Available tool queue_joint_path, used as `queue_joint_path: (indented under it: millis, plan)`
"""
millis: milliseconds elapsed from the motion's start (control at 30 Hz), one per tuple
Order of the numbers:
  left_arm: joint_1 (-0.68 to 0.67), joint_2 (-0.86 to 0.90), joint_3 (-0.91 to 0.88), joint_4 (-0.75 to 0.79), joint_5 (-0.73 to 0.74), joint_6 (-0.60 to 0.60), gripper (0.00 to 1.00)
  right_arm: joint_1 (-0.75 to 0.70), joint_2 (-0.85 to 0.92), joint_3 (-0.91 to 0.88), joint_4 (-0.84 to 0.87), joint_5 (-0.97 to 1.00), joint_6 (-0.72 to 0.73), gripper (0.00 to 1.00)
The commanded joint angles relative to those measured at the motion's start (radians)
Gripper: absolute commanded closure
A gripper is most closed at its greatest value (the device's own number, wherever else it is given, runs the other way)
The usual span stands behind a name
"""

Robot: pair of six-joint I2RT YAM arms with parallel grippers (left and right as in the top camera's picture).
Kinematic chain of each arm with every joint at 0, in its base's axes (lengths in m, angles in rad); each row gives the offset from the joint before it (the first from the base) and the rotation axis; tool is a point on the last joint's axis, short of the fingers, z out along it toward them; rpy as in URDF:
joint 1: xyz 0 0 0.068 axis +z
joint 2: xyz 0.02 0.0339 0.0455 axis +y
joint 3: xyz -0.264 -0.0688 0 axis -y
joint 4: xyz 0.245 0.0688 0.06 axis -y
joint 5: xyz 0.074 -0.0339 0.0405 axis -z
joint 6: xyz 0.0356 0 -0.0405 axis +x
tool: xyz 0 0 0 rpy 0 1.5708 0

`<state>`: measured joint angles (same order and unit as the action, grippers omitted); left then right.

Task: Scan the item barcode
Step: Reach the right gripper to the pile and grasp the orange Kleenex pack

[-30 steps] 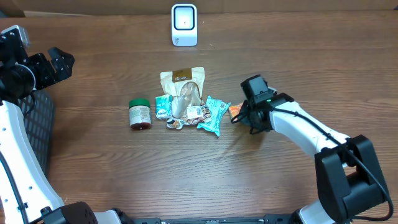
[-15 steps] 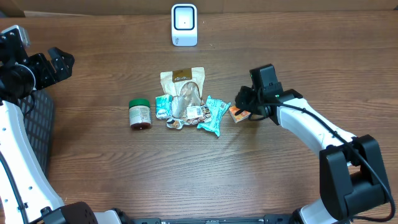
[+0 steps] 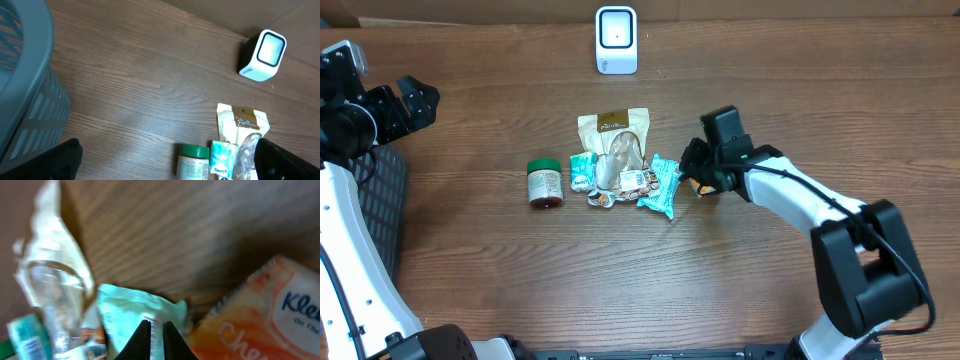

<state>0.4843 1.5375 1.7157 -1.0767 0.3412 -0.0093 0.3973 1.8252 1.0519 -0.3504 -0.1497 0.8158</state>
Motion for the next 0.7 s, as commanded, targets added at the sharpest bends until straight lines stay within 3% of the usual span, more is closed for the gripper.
queue_joint_path:
  millis: [0,267,400,667]
  plan:
    - [-0.007,-0.006,0.017,0.001,0.015,-0.016,0.01,0.011,0.000,-0.006,-0.019,0.018,0.030,0.89]
    - [-0.007,-0.006,0.017,0.001,0.015,-0.016,0.00,-0.002,0.000,-0.006,-0.160,0.029,0.008,0.89]
    - [-0.007,-0.006,0.017,0.001,0.015,-0.016,0.00,-0.013,0.000,0.037,-0.245,0.008,-0.152,0.83]
    - [-0.007,-0.006,0.017,0.001,0.015,-0.016,0.01,-0.095,-0.015,0.183,-0.475,0.000,-0.334,0.76]
